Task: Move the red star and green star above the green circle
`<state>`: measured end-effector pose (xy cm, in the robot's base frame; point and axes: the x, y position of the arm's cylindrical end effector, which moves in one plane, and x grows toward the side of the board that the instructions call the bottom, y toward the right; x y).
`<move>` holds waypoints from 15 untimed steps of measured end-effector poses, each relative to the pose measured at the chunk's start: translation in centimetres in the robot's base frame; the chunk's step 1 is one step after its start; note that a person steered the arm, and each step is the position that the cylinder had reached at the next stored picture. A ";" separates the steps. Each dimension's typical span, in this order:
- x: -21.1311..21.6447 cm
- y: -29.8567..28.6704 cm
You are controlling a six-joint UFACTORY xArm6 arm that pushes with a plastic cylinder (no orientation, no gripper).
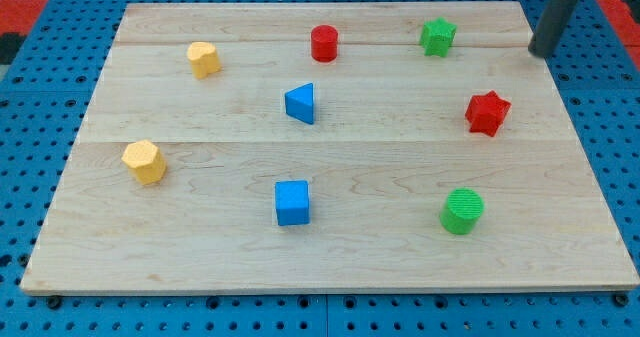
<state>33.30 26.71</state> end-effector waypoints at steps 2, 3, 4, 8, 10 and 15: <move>8.9 -12.2; 12.3 -8.3; 13.8 -10.8; -7.1 -4.2; -2.2 -12.0; 3.3 -14.8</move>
<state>36.58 11.93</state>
